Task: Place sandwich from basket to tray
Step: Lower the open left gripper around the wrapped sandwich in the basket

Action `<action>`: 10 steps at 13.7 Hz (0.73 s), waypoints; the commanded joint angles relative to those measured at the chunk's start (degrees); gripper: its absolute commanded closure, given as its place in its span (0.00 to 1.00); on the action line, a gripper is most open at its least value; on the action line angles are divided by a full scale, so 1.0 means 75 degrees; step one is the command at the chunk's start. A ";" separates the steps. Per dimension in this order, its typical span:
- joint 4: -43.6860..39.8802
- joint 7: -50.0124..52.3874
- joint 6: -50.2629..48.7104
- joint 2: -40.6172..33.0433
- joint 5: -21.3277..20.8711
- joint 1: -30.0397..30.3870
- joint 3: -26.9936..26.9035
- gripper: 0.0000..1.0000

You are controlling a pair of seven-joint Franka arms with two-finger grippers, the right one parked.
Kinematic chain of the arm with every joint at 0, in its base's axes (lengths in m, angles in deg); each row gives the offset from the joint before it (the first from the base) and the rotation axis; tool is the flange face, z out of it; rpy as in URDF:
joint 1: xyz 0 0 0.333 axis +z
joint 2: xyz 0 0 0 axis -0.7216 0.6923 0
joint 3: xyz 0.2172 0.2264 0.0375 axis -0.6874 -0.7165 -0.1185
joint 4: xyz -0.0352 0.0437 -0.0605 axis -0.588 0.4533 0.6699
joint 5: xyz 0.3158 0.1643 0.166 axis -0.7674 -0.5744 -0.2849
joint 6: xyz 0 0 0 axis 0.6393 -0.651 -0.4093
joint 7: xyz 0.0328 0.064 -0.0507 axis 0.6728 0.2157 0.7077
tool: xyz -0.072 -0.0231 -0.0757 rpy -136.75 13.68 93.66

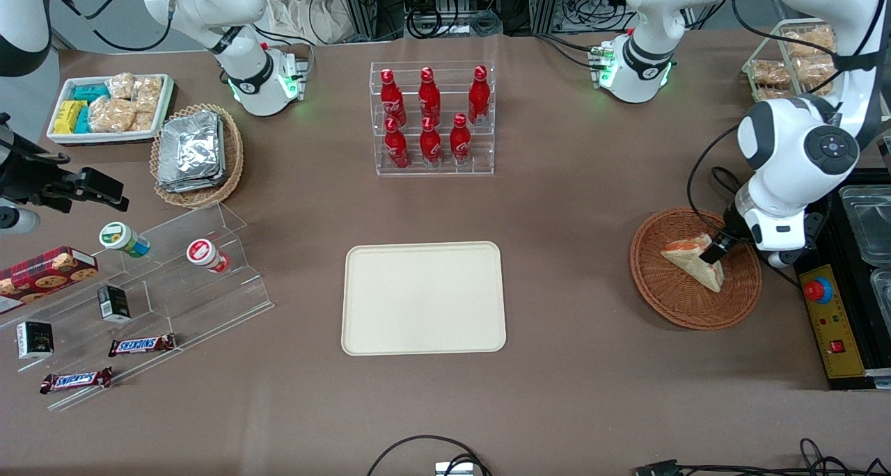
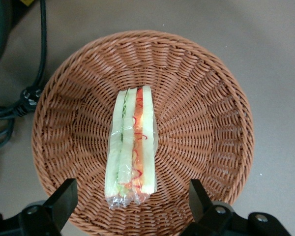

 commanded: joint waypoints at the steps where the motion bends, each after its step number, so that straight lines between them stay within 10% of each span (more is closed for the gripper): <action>1: 0.0198 0.0434 0.0530 0.0183 -0.0050 0.0061 0.0062 0.00; 10: 0.0819 0.0529 0.2242 0.0886 -0.0061 0.0190 0.0015 0.00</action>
